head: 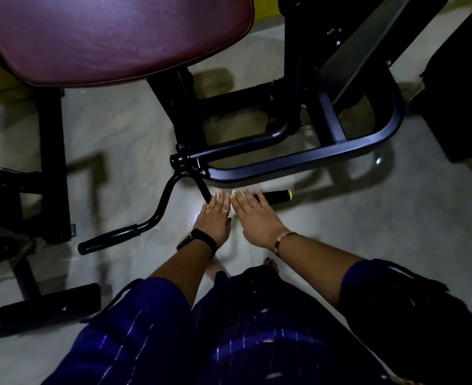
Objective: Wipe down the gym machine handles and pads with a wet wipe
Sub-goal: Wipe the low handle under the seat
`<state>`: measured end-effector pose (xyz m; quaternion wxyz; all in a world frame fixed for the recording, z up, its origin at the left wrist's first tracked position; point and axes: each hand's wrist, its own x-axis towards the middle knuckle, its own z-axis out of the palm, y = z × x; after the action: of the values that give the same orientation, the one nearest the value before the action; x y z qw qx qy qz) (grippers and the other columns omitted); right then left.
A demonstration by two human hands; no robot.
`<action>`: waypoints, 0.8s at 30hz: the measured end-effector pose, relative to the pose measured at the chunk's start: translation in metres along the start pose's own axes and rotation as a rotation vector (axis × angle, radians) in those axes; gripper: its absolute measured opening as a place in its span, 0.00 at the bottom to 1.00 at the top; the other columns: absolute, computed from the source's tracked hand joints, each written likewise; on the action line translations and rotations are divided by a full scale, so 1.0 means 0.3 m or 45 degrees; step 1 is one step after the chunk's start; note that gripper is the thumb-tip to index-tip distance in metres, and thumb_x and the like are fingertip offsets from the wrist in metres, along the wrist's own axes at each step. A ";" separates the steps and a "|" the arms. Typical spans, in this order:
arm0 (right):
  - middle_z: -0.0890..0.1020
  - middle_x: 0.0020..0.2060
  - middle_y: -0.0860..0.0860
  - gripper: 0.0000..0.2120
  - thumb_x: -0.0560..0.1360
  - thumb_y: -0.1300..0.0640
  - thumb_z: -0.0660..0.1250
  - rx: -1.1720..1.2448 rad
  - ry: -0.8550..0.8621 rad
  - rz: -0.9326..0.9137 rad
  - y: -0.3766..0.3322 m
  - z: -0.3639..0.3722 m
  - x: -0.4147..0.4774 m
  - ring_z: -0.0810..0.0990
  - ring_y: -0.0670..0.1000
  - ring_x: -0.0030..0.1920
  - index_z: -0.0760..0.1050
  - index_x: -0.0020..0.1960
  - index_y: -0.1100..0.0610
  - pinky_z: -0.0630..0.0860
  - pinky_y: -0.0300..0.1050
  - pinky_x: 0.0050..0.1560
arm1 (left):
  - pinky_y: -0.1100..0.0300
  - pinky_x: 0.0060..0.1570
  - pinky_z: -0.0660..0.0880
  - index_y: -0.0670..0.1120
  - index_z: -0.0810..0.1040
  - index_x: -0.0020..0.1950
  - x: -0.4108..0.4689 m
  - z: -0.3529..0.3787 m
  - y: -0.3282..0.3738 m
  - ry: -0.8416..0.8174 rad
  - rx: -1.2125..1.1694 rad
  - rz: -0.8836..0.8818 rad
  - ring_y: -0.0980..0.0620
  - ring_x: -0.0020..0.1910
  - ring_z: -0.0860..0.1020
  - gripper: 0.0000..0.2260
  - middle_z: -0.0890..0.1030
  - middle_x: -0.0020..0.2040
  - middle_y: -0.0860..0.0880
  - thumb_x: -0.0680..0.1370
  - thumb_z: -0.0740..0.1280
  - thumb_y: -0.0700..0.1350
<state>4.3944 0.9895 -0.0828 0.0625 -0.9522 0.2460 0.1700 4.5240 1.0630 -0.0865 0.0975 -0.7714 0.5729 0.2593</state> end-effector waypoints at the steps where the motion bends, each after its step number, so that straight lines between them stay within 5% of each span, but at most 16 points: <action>1: 0.48 0.78 0.57 0.35 0.76 0.60 0.57 -0.031 0.033 -0.037 0.016 0.025 -0.025 0.45 0.57 0.78 0.43 0.79 0.59 0.39 0.58 0.74 | 0.52 0.76 0.45 0.43 0.41 0.80 0.001 0.004 -0.001 0.012 -0.002 0.005 0.46 0.79 0.43 0.28 0.44 0.80 0.44 0.84 0.52 0.47; 5: 0.60 0.76 0.57 0.32 0.72 0.62 0.53 -0.139 0.134 -0.059 0.128 0.071 -0.095 0.59 0.56 0.76 0.56 0.77 0.59 0.53 0.61 0.72 | 0.53 0.77 0.47 0.43 0.42 0.80 0.004 0.016 -0.004 0.041 -0.047 0.020 0.47 0.79 0.43 0.28 0.45 0.81 0.44 0.85 0.50 0.50; 7: 0.65 0.74 0.57 0.33 0.71 0.60 0.61 -0.098 0.101 0.062 0.161 0.049 -0.085 0.64 0.56 0.73 0.60 0.76 0.60 0.57 0.61 0.72 | 0.53 0.77 0.47 0.42 0.42 0.80 0.004 0.019 -0.006 0.049 -0.064 0.022 0.46 0.79 0.43 0.28 0.45 0.80 0.44 0.85 0.50 0.50; 10: 0.67 0.71 0.59 0.29 0.75 0.58 0.61 0.018 -0.037 0.217 0.158 -0.006 -0.016 0.64 0.57 0.72 0.59 0.75 0.60 0.44 0.60 0.74 | 0.53 0.77 0.47 0.42 0.43 0.80 0.002 0.019 0.000 0.051 -0.085 0.019 0.46 0.79 0.43 0.27 0.45 0.80 0.44 0.85 0.50 0.50; 13: 0.72 0.65 0.58 0.22 0.78 0.56 0.57 -0.064 -0.098 0.217 0.093 -0.052 0.056 0.69 0.58 0.66 0.63 0.70 0.60 0.45 0.60 0.74 | 0.54 0.76 0.46 0.42 0.43 0.80 0.001 0.017 0.002 0.045 -0.079 0.014 0.46 0.79 0.43 0.28 0.45 0.80 0.43 0.85 0.50 0.50; 19: 0.52 0.78 0.58 0.34 0.77 0.60 0.57 0.002 0.053 0.061 0.031 0.022 -0.016 0.50 0.57 0.77 0.44 0.79 0.59 0.45 0.58 0.75 | 0.54 0.76 0.46 0.42 0.42 0.80 0.003 0.010 0.008 0.044 -0.039 -0.004 0.47 0.79 0.43 0.28 0.44 0.80 0.43 0.85 0.50 0.50; 24: 0.53 0.78 0.52 0.42 0.70 0.62 0.64 0.117 0.053 0.302 0.154 0.075 -0.131 0.51 0.53 0.77 0.47 0.79 0.55 0.50 0.63 0.72 | 0.53 0.76 0.46 0.42 0.42 0.80 0.008 0.014 0.006 0.048 -0.019 -0.008 0.47 0.79 0.44 0.28 0.45 0.80 0.44 0.85 0.49 0.50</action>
<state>4.3330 0.9714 -0.0916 0.0804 -0.9158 0.3658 0.1451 4.5217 1.0622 -0.0910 0.0820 -0.7787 0.5702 0.2487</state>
